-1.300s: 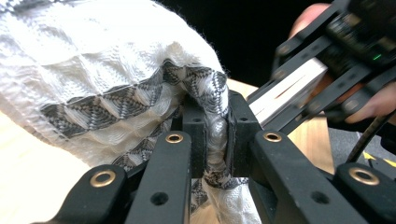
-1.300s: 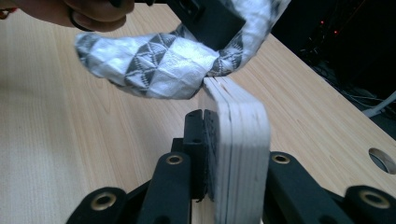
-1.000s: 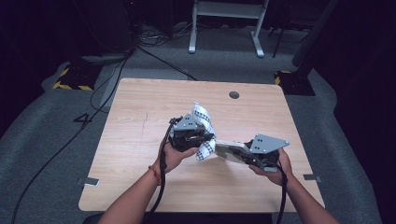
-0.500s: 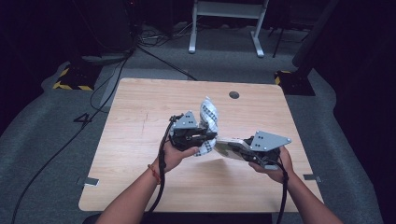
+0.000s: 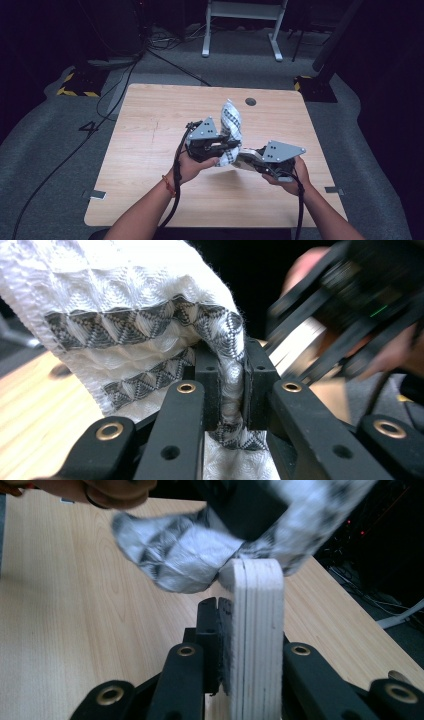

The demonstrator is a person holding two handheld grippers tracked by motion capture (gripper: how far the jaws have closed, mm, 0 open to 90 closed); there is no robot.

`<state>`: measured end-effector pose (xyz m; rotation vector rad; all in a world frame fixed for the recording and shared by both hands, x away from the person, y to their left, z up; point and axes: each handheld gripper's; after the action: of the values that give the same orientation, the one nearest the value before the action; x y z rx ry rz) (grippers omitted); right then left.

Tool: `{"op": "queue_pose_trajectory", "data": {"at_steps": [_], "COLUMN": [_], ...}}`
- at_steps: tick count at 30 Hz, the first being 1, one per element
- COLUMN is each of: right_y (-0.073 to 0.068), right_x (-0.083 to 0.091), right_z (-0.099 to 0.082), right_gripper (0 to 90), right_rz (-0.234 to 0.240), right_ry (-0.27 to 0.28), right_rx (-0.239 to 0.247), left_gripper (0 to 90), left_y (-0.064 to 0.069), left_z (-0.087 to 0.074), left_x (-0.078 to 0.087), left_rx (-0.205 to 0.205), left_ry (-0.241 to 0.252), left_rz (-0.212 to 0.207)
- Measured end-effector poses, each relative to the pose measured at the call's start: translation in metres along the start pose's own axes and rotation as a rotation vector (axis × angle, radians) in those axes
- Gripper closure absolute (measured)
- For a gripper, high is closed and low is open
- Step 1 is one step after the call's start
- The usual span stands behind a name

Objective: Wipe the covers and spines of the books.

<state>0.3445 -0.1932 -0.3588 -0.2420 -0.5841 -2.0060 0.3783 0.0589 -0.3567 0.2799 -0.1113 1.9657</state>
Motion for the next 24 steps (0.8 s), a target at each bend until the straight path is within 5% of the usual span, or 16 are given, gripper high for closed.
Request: {"op": "queue_pose_trajectory", "data": {"at_steps": [7,11,20,24], "right_y": [0.001,0.000,-0.002,-0.004], "right_x": [0.006,0.008,0.011,0.008], "right_z": [0.001,0.002,0.006,0.004], "right_gripper": [78.4,78.4,78.4,78.4], "right_rz": [-0.008,-0.004,0.021,0.038], "right_ry": [0.011,0.029,0.079,0.085], "right_rx": [0.001,-0.003,-0.025,-0.039], "left_gripper": [81.4,81.4,81.3,80.9], "left_y": [-0.031,-0.041,-0.048,-0.049], "left_z": [-0.039,-0.053,-0.081,-0.088], "left_x": [0.010,0.017,0.033,0.046], "left_rx": [0.053,0.078,0.047,0.045], "left_ry": [-0.081,-0.114,-0.257,-0.285], "left_rz": [0.117,0.147,0.227,0.242]}}
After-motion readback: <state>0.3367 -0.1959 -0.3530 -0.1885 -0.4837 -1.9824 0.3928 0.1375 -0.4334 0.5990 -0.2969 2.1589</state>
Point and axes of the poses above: each handheld gripper's, and its own axes: x roughly backward along the jaws, z roughly out of its top, y roughly to its right, and after that the axes turned 6 degrees about y, right-handed
